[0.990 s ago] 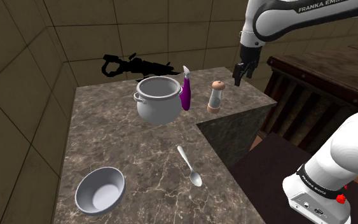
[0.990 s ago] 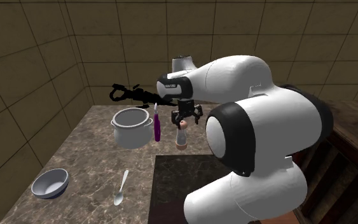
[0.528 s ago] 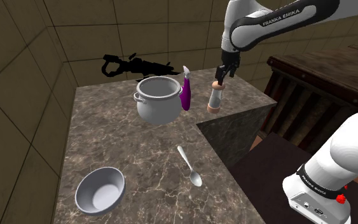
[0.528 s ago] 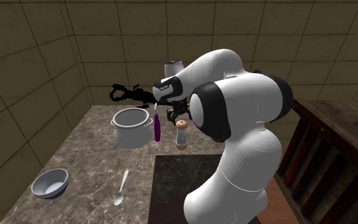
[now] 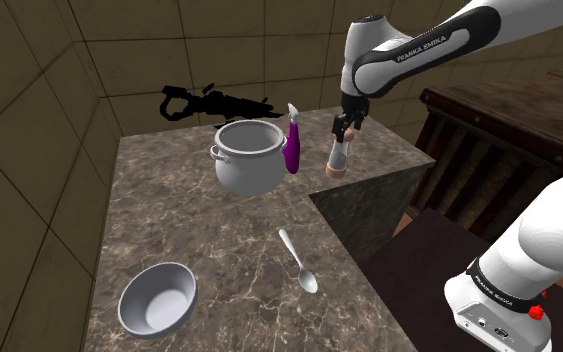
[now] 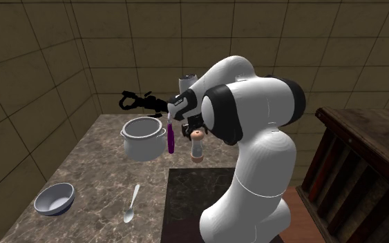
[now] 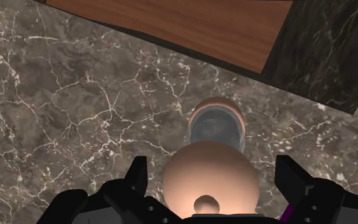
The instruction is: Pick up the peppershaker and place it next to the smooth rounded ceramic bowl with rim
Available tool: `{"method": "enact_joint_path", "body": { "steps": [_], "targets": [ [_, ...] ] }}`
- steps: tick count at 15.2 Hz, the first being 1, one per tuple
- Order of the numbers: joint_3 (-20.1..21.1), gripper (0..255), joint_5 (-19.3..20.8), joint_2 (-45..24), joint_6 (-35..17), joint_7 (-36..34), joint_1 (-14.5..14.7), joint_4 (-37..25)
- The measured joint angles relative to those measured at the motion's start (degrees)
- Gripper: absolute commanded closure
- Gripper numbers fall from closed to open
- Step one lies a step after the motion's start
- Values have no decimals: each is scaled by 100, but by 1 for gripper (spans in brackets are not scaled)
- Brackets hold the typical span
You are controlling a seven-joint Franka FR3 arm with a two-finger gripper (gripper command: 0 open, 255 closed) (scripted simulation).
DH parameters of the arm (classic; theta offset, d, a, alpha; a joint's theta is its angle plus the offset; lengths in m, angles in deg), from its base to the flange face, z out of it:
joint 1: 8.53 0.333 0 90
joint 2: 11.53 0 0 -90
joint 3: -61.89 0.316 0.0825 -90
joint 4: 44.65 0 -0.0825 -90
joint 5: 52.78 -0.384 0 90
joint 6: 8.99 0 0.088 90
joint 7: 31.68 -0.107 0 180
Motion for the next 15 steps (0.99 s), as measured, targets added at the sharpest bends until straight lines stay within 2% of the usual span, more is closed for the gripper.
{"method": "enact_joint_path", "body": {
  "steps": [7, 8, 15],
  "targets": [
    [-10, 0, 21, -48, -120, -12, -11, 67],
    [-10, 255, 21, -48, -120, -12, -11, 67],
    [-12, 255, 22, -44, -121, -12, -12, 68]
  ]
}}
